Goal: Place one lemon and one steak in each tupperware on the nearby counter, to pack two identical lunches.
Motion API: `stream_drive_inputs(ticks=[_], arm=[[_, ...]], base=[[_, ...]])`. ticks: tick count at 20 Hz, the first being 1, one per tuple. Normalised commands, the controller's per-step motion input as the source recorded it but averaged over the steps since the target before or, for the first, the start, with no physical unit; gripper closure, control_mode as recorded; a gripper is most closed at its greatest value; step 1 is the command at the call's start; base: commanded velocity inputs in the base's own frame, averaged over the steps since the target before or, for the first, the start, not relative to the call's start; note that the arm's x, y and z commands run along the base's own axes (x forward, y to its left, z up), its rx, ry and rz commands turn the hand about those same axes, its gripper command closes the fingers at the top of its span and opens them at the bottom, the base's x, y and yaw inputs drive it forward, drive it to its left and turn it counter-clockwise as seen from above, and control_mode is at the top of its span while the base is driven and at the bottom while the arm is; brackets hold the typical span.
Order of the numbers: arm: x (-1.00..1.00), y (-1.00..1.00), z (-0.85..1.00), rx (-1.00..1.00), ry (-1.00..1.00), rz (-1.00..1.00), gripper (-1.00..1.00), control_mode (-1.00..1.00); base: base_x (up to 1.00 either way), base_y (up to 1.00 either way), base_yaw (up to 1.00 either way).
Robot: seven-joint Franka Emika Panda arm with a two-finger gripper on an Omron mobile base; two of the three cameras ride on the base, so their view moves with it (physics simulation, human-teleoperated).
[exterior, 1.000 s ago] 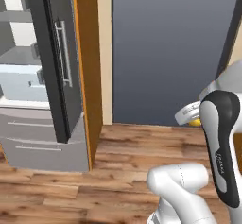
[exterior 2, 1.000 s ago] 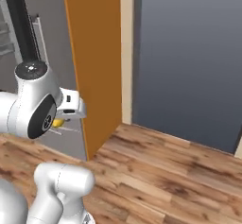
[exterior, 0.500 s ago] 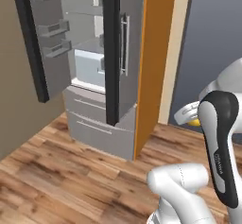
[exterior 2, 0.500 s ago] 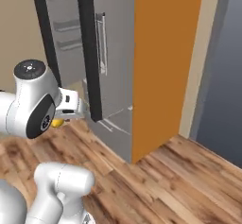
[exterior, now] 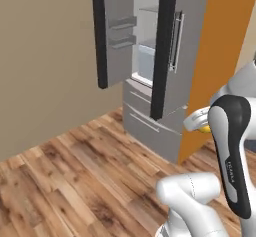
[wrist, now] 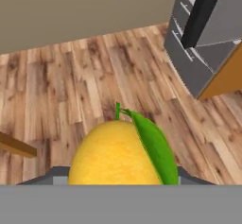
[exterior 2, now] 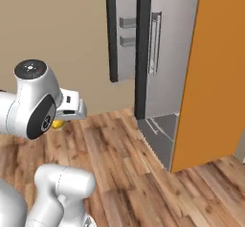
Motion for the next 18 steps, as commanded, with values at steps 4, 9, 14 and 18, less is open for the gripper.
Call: stream_drive_inputs(ticks=[4, 9, 14, 18], arm=[[0.00, 0.00, 0.00, 0.00, 0.00, 0.00, 1.00, 1.00], [0.00, 0.00, 0.00, 0.00, 0.00, 0.00, 1.00, 1.00], [0.00, 0.00, 0.00, 0.00, 0.00, 0.00, 1.00, 1.00], [0.00, 0.00, 0.00, 0.00, 0.00, 0.00, 1.00, 1.00]], base=[[-0.99, -0.16, 0.50], [-1.00, -0.01, 0.44], [-1.00, 0.00, 0.41], [-1.00, 0.01, 0.37]])
